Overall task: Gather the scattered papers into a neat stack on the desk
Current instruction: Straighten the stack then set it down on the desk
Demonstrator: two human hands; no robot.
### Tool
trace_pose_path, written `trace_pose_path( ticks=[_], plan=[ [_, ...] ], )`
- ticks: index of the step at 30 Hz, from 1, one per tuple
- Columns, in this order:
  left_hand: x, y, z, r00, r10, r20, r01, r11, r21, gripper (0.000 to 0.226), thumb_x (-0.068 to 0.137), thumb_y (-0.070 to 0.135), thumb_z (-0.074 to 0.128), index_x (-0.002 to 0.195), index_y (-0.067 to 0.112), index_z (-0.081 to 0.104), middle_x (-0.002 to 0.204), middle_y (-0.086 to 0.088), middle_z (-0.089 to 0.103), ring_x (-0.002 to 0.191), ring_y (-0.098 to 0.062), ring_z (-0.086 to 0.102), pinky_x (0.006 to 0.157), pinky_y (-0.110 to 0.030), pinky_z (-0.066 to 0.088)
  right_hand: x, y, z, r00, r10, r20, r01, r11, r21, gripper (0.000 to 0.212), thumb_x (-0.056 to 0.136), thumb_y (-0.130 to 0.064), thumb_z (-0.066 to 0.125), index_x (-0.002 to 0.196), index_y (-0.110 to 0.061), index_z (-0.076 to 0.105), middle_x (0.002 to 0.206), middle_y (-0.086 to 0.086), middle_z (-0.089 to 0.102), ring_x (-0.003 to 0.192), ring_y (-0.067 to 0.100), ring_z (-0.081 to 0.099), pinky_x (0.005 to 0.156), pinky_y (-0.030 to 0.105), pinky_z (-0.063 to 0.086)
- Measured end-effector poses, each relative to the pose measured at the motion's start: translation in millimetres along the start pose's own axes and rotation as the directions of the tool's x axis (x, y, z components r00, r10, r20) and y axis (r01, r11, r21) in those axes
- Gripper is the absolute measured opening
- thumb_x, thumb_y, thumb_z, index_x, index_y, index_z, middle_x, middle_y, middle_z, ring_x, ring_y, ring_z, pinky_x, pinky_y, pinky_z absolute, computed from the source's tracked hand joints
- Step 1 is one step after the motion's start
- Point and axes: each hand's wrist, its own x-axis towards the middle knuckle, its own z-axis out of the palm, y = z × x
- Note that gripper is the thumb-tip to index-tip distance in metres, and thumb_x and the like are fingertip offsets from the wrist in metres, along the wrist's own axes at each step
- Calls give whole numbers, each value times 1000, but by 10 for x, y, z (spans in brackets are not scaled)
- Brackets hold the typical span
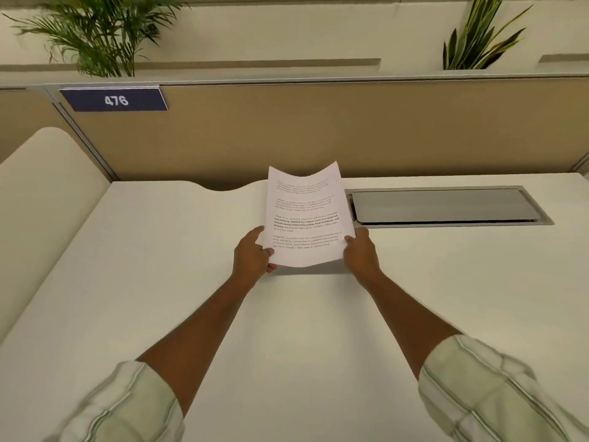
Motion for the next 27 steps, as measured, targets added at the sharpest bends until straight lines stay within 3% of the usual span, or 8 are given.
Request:
trace_pose_path(
  ticks=[4, 6, 10, 12, 14, 18, 21, 27],
  plan=[
    [165, -47, 43, 1000, 1, -21, 0, 1000, 26, 57, 88, -1, 63, 140, 13, 45, 100, -5, 64, 55, -17, 63, 42, -14, 51, 98, 33, 94, 1000, 9, -7, -9, 1000, -18, 34, 95, -3, 42, 128, -5, 38, 129, 16, 60, 111, 34, 59, 81, 35, 43],
    [211, -83, 61, 1000, 6, -23, -4, 999, 49, 57, 87, -1, 63, 140, 11, 45, 102, -8, 66, 55, -20, 64, 52, -21, 57, 110, 60, 132, 1000, 10, -10, -10, 1000, -15, 36, 95, -4, 41, 131, -7, 36, 129, 16, 60, 112, 34, 58, 83, 37, 44],
    [223, -131, 74, 1000, -21, -24, 22, 997, 77, 57, 87, -1, 62, 140, 10, 44, 120, -21, 64, 83, -36, 67, 72, -37, 60, 95, 109, 171, 1000, -20, -15, 20, 999, -25, 39, 96, -3, 38, 134, -7, 36, 131, 17, 60, 117, 36, 56, 92, 42, 46],
    [212, -132, 80, 999, -49, -11, 50, 995, 90, 58, 88, -1, 60, 141, 10, 41, 128, -25, 59, 82, -37, 67, 53, -31, 58, 89, 111, 178, 999, -35, -27, 34, 998, -44, 36, 97, -6, 38, 134, -5, 38, 131, 18, 60, 118, 37, 55, 92, 43, 46],
    [208, -130, 96, 997, -80, 9, 79, 993, 86, 57, 90, -3, 57, 142, 9, 39, 127, -25, 59, 62, -31, 65, 36, -25, 50, 85, 109, 188, 998, -42, -41, 39, 997, -61, 35, 99, -9, 38, 133, -3, 40, 129, 20, 60, 117, 38, 56, 91, 41, 46],
    [229, -137, 108, 994, -103, 26, 100, 990, 97, 47, 91, -4, 53, 136, 6, 42, 112, -17, 59, 48, -21, 57, 31, -20, 45, 73, 104, 211, 997, -52, -56, 46, 993, -111, 31, 99, -11, 37, 128, -2, 43, 125, 21, 61, 114, 39, 57, 87, 39, 46],
    [266, -124, 112, 995, -85, 53, 74, 982, 174, 30, 92, -3, 51, 119, 9, 47, 106, -11, 52, 49, -23, 58, 39, -28, 51, 76, 107, 224, 998, -37, -52, 31, 992, -121, 32, 96, -8, 38, 127, -3, 44, 124, 18, 62, 114, 37, 58, 87, 37, 45],
    [335, -120, 96, 991, -77, 111, 31, 931, 364, 19, 91, 6, 52, 108, 5, 45, 105, -12, 50, 65, -28, 59, 63, -45, 61, 71, 109, 251, 996, -48, -70, 32, 975, -219, 25, 96, -11, 39, 118, -3, 47, 118, 18, 62, 107, 38, 59, 82, 38, 45]
  ],
)
